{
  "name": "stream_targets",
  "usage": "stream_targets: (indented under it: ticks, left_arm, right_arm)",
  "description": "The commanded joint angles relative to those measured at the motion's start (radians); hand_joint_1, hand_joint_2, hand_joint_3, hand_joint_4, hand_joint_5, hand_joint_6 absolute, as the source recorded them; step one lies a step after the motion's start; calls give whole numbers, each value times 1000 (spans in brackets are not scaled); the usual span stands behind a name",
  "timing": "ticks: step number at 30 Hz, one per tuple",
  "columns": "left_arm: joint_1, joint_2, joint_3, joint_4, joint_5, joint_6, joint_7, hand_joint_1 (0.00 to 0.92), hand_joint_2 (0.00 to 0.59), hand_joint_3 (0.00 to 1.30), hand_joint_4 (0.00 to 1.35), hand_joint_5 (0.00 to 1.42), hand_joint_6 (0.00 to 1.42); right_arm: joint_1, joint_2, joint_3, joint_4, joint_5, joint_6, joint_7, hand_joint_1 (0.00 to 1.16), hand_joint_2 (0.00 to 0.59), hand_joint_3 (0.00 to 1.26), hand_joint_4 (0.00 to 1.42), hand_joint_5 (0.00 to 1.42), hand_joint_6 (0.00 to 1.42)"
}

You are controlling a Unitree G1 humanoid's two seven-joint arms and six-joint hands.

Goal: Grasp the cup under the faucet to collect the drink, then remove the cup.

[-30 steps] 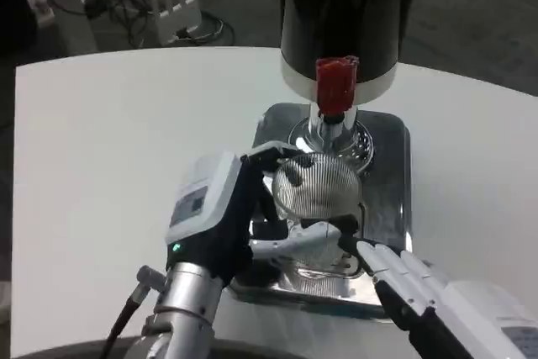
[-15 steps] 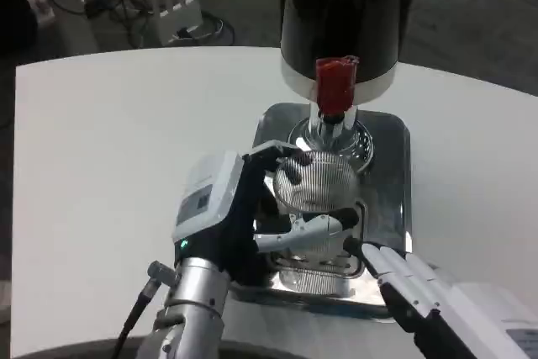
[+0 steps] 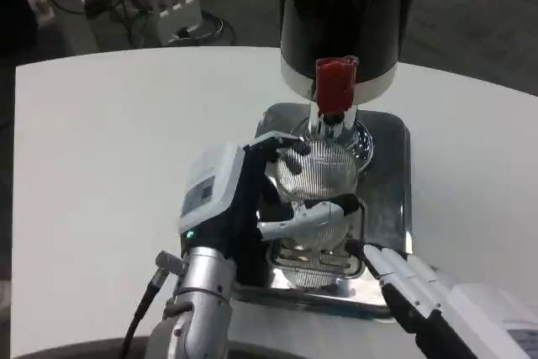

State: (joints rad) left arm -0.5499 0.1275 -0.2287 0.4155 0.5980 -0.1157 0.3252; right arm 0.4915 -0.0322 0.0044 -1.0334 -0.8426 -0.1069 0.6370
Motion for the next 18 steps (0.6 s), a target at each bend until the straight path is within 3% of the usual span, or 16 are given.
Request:
stream_targets:
  ticks: [1,15,18]
  left_arm:
    - [-24,-9,-16,23,0,-16,21,580,73,770,871,909,905]
    - [-44,-6,-32,61,-3,-8,24,576,74,768,861,895,881]
    - [-43,-5,-35,59,0,-3,18,556,85,712,804,857,848]
  right_arm:
    - [2,-3,-7,-14,10,5,5,385,405,24,0,0,0]
    - [16,-3,-11,-14,22,5,-2,385,405,24,0,0,0]
    - [16,-1,-12,-14,25,5,-3,385,405,24,0,0,0]
